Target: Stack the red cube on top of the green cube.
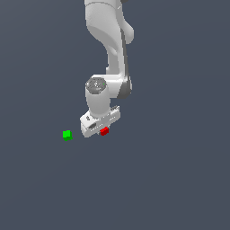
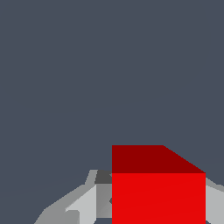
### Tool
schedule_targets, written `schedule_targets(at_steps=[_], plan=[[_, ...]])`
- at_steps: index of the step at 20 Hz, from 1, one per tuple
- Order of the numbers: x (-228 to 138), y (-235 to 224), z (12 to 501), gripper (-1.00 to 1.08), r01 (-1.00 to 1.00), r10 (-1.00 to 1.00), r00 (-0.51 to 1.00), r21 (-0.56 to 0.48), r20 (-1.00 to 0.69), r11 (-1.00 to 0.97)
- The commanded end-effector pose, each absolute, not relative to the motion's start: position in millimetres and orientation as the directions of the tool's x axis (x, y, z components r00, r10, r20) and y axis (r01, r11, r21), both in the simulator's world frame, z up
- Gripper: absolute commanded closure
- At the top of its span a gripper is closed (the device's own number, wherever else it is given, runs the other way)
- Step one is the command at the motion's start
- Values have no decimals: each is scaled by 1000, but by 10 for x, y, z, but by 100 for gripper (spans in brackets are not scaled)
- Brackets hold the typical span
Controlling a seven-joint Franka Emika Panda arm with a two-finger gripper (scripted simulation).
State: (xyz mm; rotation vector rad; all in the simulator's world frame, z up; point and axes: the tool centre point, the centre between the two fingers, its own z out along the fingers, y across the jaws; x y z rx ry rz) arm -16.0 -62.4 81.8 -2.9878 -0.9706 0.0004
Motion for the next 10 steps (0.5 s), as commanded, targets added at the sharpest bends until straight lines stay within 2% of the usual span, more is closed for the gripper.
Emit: schedule_targets(at_steps=[1,10], plan=[[-162,-623,979,108,588,588,809,0,0,-809],[-151,-621,1183,108,588,588,809,1,1,-809]])
